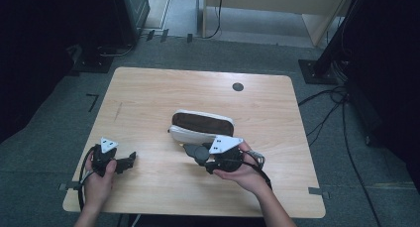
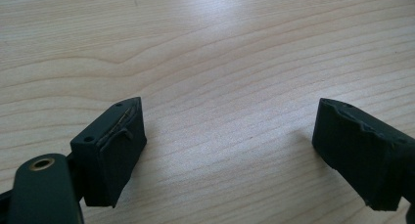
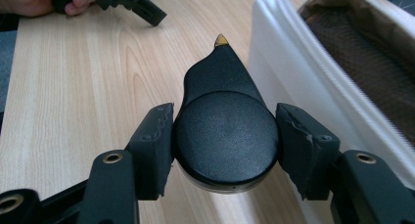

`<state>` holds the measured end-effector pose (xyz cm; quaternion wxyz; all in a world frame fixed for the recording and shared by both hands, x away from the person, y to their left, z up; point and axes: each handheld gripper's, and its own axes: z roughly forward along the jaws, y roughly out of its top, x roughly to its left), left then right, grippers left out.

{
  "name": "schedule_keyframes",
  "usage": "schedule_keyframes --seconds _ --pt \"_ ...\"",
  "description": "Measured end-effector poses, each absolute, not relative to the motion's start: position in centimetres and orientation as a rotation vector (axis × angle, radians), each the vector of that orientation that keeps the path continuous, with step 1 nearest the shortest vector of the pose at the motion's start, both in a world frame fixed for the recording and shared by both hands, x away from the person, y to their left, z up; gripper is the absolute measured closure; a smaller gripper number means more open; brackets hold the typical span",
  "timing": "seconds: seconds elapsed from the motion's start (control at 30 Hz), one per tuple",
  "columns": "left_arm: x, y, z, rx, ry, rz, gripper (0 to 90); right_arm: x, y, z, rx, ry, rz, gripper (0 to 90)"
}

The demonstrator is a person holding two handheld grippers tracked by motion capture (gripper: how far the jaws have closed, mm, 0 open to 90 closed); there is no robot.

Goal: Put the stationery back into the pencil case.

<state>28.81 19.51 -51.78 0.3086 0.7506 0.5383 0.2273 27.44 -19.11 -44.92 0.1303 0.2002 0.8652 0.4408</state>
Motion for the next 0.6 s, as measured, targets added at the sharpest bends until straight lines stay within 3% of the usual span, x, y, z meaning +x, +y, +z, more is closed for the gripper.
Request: schedule_keyframes --seconds 0.6 --pt "28.6 19.5 -51.7 1.989 1.409 0.592 13.5 27.9 -21.0 -43.1 0.596 2.452 1.306 42.0"
